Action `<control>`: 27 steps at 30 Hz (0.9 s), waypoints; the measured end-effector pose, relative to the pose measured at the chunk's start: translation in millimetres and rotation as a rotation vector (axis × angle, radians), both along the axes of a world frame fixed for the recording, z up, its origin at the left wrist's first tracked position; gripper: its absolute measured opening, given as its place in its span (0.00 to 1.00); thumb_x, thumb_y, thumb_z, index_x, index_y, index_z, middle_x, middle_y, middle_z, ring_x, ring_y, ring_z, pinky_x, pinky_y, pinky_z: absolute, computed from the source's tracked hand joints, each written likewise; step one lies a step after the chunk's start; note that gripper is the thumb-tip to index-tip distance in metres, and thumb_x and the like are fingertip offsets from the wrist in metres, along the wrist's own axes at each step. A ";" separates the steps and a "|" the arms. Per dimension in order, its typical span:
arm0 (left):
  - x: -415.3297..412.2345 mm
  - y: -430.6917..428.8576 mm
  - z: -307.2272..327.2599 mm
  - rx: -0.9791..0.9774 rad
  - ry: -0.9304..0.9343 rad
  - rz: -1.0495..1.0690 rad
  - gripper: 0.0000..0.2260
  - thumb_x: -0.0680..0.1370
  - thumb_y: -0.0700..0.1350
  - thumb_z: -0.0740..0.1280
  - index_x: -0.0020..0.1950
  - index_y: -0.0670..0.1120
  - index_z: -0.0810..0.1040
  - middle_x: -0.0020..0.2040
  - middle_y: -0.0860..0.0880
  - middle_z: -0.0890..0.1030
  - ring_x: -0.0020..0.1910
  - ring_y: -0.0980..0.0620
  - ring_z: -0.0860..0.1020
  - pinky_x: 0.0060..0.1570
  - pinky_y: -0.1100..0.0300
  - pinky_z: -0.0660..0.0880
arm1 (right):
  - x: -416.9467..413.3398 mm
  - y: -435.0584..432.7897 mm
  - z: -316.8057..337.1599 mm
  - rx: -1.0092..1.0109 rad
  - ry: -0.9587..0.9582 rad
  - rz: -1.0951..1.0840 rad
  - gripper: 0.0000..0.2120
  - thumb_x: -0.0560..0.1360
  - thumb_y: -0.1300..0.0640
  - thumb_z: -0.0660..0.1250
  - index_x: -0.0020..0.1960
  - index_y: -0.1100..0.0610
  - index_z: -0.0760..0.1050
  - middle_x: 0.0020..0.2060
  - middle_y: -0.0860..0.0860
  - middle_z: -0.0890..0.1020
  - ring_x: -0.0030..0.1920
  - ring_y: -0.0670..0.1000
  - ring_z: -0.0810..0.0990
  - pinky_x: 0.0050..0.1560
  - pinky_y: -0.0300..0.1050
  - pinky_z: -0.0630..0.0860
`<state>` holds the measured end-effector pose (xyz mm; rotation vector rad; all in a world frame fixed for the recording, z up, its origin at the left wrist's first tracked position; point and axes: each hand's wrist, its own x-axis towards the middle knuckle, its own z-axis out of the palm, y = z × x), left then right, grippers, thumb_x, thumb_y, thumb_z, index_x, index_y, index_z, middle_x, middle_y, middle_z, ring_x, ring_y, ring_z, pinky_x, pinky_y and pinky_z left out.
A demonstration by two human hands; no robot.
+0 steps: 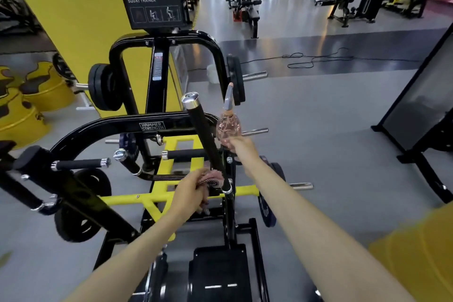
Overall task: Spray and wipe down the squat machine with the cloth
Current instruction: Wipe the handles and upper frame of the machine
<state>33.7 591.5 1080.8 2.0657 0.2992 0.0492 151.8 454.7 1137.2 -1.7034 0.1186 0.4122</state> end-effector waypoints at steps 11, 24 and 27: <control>21.4 -20.1 -63.1 -0.403 0.422 0.482 0.06 0.77 0.33 0.63 0.49 0.39 0.79 0.43 0.42 0.82 0.37 0.45 0.82 0.31 0.52 0.81 | -34.2 -44.4 -110.4 -0.132 0.510 0.015 0.09 0.80 0.60 0.58 0.57 0.59 0.74 0.33 0.52 0.73 0.31 0.48 0.70 0.31 0.39 0.64; 110.2 5.5 -97.1 -0.269 0.555 0.022 0.09 0.80 0.30 0.58 0.43 0.37 0.74 0.30 0.40 0.75 0.21 0.45 0.76 0.22 0.51 0.77 | -8.6 -15.4 -169.4 -0.085 0.528 0.011 0.19 0.79 0.66 0.53 0.68 0.55 0.68 0.53 0.56 0.76 0.40 0.50 0.76 0.35 0.41 0.72; 126.7 7.1 -94.8 -0.290 0.530 -0.140 0.07 0.77 0.38 0.66 0.43 0.34 0.79 0.31 0.41 0.77 0.28 0.46 0.77 0.27 0.55 0.77 | -5.3 -12.5 -176.8 -0.063 0.584 -0.051 0.14 0.79 0.68 0.52 0.57 0.55 0.70 0.40 0.54 0.75 0.32 0.48 0.72 0.32 0.39 0.67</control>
